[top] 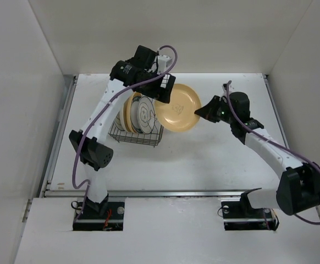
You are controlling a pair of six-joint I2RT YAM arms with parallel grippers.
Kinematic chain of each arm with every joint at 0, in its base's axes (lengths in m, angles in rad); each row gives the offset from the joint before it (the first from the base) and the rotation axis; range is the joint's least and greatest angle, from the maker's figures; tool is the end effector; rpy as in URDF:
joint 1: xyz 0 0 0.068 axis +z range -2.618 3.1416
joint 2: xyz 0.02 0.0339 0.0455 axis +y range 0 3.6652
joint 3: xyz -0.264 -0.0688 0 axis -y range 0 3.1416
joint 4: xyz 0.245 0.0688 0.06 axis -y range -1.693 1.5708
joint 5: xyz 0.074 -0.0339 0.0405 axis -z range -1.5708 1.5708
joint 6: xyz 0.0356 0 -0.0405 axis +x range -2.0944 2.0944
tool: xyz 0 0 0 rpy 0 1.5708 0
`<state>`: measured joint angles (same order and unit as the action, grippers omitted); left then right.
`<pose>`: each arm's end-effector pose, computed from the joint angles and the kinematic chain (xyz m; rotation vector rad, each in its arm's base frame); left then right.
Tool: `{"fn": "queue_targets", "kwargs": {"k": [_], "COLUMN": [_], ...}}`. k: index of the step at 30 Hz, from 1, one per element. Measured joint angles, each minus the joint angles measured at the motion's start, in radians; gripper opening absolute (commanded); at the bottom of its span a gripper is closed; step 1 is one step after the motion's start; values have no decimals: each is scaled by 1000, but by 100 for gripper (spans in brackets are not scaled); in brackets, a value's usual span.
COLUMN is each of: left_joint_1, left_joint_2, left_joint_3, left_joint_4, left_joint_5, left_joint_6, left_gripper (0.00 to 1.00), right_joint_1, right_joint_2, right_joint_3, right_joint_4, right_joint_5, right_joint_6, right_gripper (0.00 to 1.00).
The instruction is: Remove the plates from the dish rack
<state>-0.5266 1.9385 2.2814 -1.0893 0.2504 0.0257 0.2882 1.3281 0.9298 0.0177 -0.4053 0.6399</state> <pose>0.3458 -0.2112 0.4251 0.7642 2.2230 -0.5405 0.2882 0.1001 0.2904 0.0774 2.0546 0.9912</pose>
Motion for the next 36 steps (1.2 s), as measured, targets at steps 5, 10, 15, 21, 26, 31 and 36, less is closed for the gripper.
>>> {"fn": "queue_targets", "kwargs": {"k": [5,10,15,21,26,31,36], "left_joint_1": [2,82,309,454,435,438,443], "left_joint_2": [-64,-201,-308,-318,-261,-185,-125], "left_joint_3": [-36,-137,-247,-444,-557,-594,-604], "left_joint_4": [14,42,34,-23,-33,-26,-13], "left_joint_5": [-183,-388,-463,-410,-354,-328,-291], "left_joint_6": [-24,-61,-103,-95,-81,-69,-61], "left_gripper": [100,88,51,49,49,49,46], "right_joint_1": [-19,-44,-134,-195,-196,-196,-196], "right_joint_2": [-62,-86,-78,40,171,200,221], "right_joint_3": [1,21,16,-29,-48,-47,-42], "right_joint_4": [-51,-161,-260,-267,-277,-272,-266], "right_joint_5": [185,402,546,585,578,579,574], "right_joint_6": [107,199,317,407,425,415,381], "right_gripper": [0,0,0,0,0,29,62]}}
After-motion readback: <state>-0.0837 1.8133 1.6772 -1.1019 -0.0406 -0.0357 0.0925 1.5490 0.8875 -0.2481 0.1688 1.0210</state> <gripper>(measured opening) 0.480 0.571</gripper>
